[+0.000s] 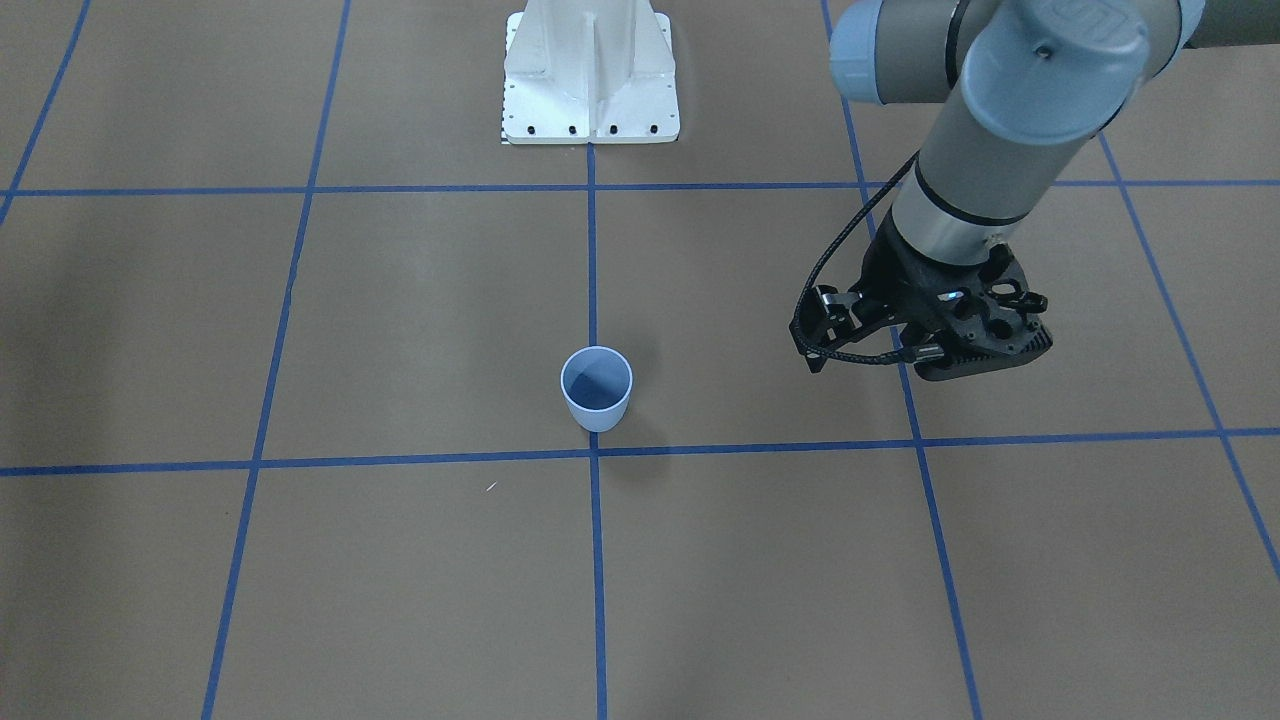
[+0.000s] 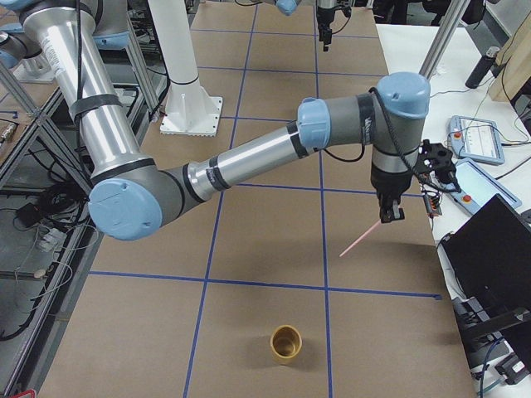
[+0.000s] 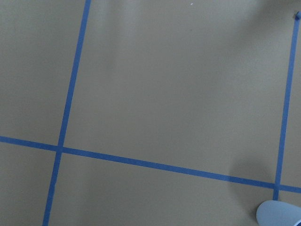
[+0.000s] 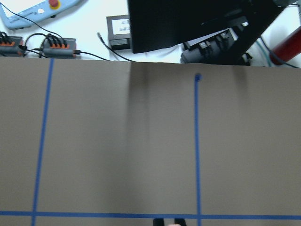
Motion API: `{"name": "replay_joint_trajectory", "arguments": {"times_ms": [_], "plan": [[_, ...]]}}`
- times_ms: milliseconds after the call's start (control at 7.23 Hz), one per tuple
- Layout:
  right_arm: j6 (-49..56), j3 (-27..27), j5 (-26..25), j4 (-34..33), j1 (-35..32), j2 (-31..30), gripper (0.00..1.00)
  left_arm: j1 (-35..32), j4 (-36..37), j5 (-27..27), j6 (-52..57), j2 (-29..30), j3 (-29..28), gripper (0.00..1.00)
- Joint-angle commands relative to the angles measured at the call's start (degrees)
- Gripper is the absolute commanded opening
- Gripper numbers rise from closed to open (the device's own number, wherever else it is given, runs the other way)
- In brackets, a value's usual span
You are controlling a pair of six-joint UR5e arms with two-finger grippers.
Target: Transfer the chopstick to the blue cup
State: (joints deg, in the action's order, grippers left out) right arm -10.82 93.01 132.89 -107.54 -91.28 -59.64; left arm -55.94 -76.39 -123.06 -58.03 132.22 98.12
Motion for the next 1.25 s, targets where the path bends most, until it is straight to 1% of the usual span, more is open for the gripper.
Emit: {"name": "replay_joint_trajectory", "arguments": {"times_ms": [0,138,277,415,553,692,830,969,1107], "plan": [[-23.4,5.5,1.4,0.0,10.6,6.6,0.0,-1.8,-0.2,-1.0,3.2,-3.2,2.4,0.99],[-33.2,6.7,1.3,-0.1,15.3,10.9,0.0,-3.4,-0.1,-1.2,6.3,-4.6,2.9,0.99],[-39.8,7.9,1.1,-0.1,19.8,14.0,0.0,-4.2,-0.5,-1.8,9.3,-6.5,2.9,0.99],[-46.9,7.8,-2.2,-0.1,24.8,17.9,0.0,-5.7,-0.5,-1.8,12.5,-7.6,2.8,0.99],[-51.0,7.2,-7.1,-0.1,30.7,21.0,0.0,-6.9,-0.8,-1.8,14.5,-8.6,2.5,0.99],[-53.5,7.0,-12.7,-0.1,36.4,22.5,0.0,-7.8,-0.8,-1.9,16.6,-9.4,2.5,0.99],[-54.0,6.1,-15.6,-0.1,39.5,23.6,0.0,-8.5,-0.7,-3.2,17.8,-10.0,2.4,0.99],[-54.0,3.0,-18.0,-0.1,41.6,26.6,0.0,-10.1,-0.7,-4.8,21.2,-11.6,2.4,0.99],[-54.0,-1.1,-19.8,0.1,43.2,29.9,0.0,-11.5,-0.7,-5.2,24.7,-13.2,2.2,0.99]]}}
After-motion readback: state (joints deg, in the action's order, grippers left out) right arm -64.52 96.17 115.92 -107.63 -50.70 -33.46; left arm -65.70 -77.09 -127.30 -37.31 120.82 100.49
